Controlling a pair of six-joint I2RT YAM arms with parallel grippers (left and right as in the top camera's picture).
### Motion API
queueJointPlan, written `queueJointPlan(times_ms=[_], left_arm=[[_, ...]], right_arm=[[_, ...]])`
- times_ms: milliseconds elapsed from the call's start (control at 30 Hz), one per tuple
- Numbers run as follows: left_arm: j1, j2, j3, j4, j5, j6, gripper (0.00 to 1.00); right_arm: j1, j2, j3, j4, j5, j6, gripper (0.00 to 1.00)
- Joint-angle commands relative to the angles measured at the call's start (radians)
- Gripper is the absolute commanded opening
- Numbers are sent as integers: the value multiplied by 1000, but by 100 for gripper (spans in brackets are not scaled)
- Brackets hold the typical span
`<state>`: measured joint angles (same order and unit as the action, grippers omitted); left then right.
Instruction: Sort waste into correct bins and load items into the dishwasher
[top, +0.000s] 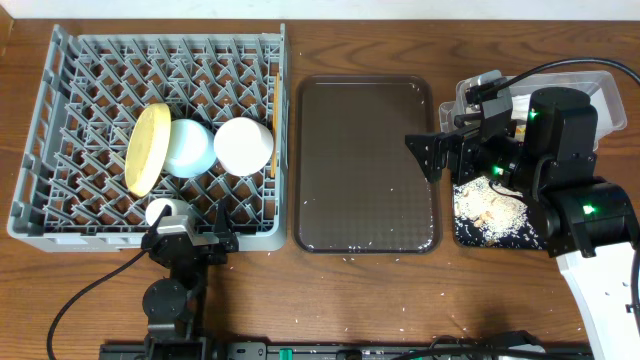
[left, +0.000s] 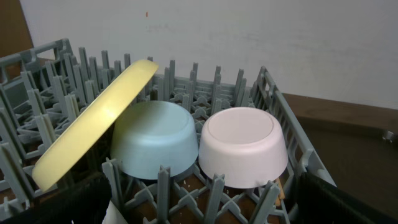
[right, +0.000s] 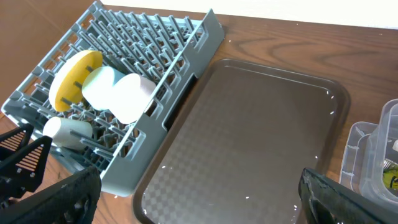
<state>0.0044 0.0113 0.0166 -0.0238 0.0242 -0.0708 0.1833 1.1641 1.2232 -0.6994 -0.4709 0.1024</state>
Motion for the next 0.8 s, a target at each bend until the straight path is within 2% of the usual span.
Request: queueJointPlan(times_ms=[0, 300, 600, 767], left_arm=[[-3, 8, -13, -47, -10, 13, 95], [-3, 13, -13, -47, -10, 13, 96], [-3, 13, -13, -47, -10, 13, 96], [-3, 13, -13, -47, -10, 13, 96]], right_arm=[[-6, -1, 10, -1, -1, 5, 99], [-6, -1, 10, -10, 0, 5, 99], [-6, -2, 8, -153, 0, 5, 99], [-4, -38, -7, -119, 125, -6, 99]])
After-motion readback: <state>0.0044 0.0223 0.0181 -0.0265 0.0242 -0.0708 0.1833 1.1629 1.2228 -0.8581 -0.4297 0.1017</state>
